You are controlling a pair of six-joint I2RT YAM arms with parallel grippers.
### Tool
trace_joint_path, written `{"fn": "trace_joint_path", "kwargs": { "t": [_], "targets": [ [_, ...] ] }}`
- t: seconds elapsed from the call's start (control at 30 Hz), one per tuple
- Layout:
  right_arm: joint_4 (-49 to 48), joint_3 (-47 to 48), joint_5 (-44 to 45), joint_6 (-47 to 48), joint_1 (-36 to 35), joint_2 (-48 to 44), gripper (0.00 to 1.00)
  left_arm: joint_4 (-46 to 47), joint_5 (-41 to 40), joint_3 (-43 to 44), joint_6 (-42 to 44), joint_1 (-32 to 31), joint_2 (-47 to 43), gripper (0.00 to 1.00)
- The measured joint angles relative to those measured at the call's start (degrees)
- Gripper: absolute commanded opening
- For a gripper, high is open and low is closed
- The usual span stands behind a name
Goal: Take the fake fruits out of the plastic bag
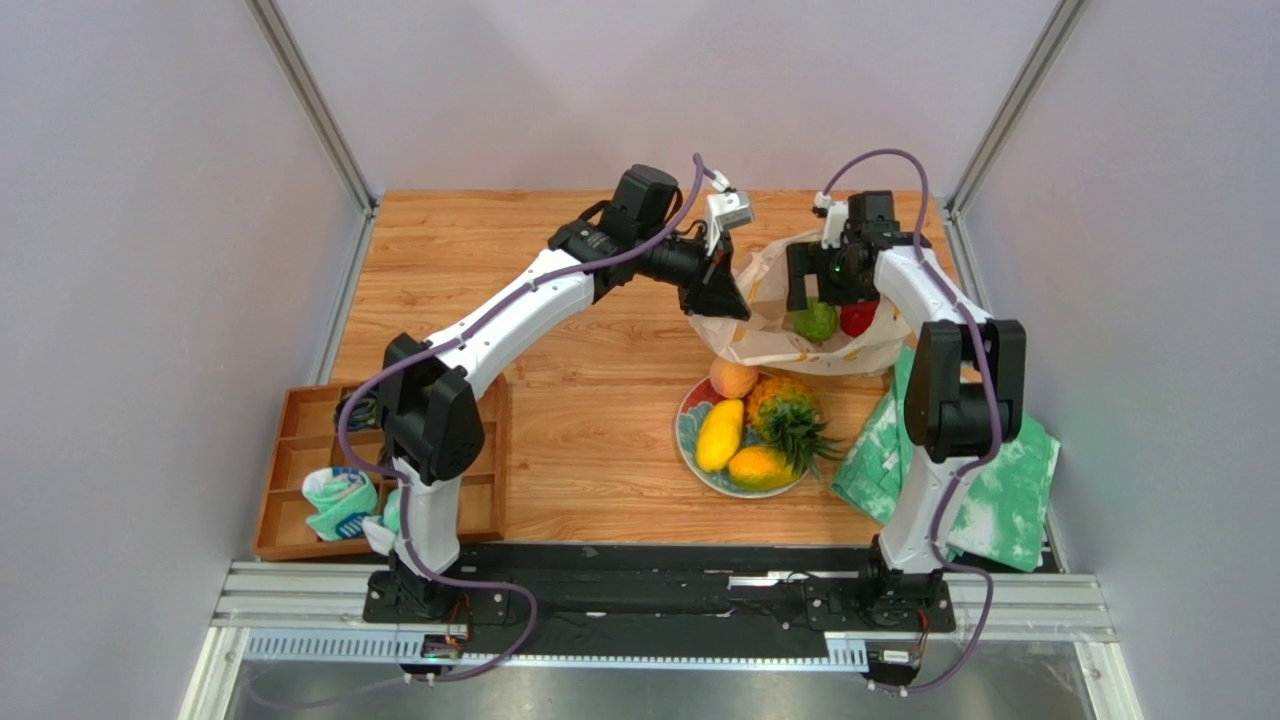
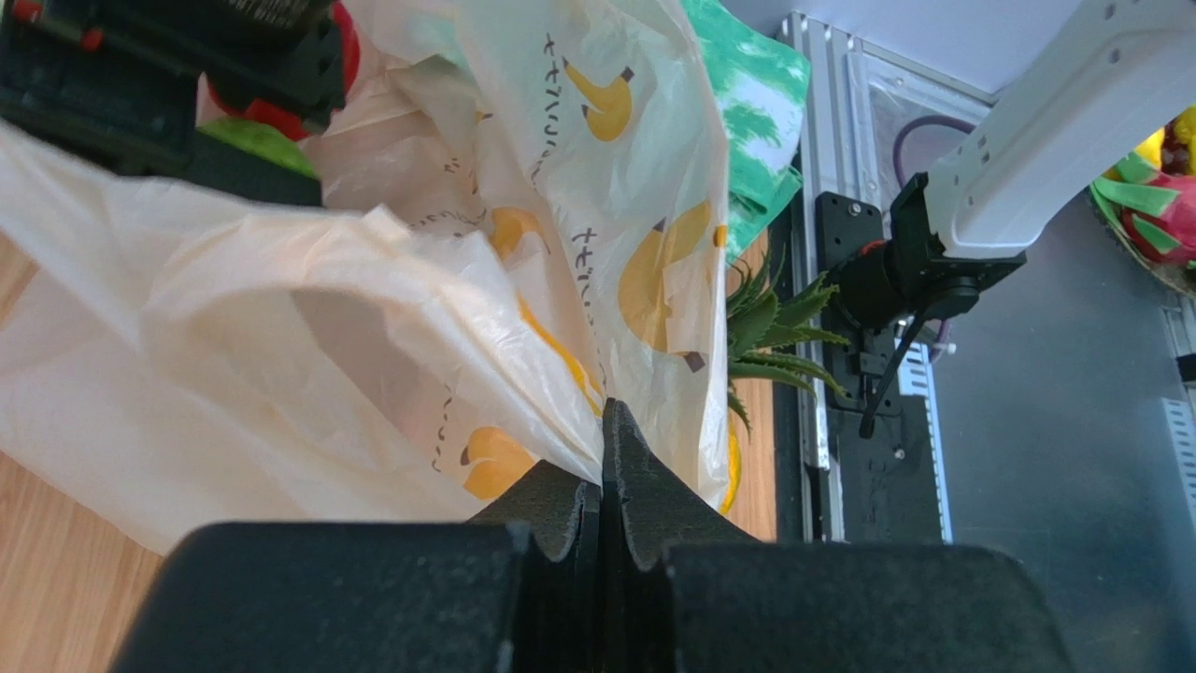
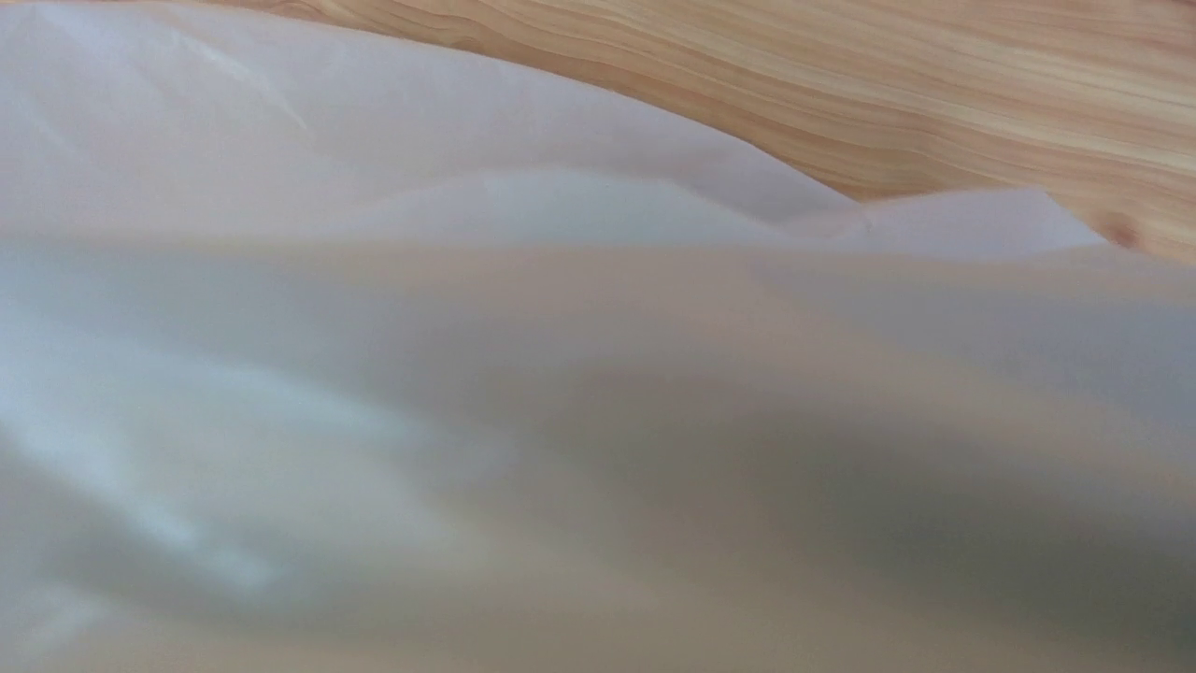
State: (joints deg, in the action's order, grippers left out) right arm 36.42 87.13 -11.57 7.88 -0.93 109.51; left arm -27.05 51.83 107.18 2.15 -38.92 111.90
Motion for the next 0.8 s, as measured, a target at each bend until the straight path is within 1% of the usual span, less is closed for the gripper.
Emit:
{"fn": "trace_joint_path", "kwargs": {
  "t": [0.07,0.1,0.17,0.27,0.3,0.4,0.5,0.63,0.7,0.8],
  "targets": [
    [-0.28,1.33,0.13,-0.85,-1.18,2.82,0.97,0.09,0.13,0.00,-0.48,0.00,0.00,0.00],
    [-0.35,1.88,0.13,-1.01,-1.64,4.15,0.92,0.11,0.13,0.00,-0.59,0.00,0.00,0.00],
    [-0.35,2.95,0.15,-1.09,-2.56,6.86,0.88,0.15,0.11,0.00,-0.90,0.00,0.00,0.00],
    [-0.24,4.70,1.33,-1.03,-3.19,10.12,0.65,0.20,0.02,0.00,-1.36,0.00,0.00,0.00],
    [-0.17,5.07,1.42,-0.98,-3.17,10.49,0.53,0.26,-0.07,0.00,-1.46,0.00,0.00,0.00],
    [0.74,5.97,1.77,-0.04,-2.73,10.29,0.36,0.66,-0.66,-0.42,-2.05,-0.02,0.00,0.00],
    [2.34,6.05,0.26,1.11,-2.03,8.96,0.32,1.09,-1.57,-1.03,-3.28,-0.02,0.00,0.00],
    [8.85,7.39,-4.98,3.17,-1.14,3.50,0.33,2.91,-2.80,-1.05,-6.03,0.13,0.00,0.00],
    [11.43,7.78,-8.17,4.61,-0.90,-1.73,0.33,3.67,-3.13,-0.87,-7.02,0.31,0.20,0.00],
    [14.14,7.72,-13.51,6.99,-0.87,-12.44,0.33,4.61,-3.78,1.01,-8.33,0.39,1.77,0.00]
  ]
}}
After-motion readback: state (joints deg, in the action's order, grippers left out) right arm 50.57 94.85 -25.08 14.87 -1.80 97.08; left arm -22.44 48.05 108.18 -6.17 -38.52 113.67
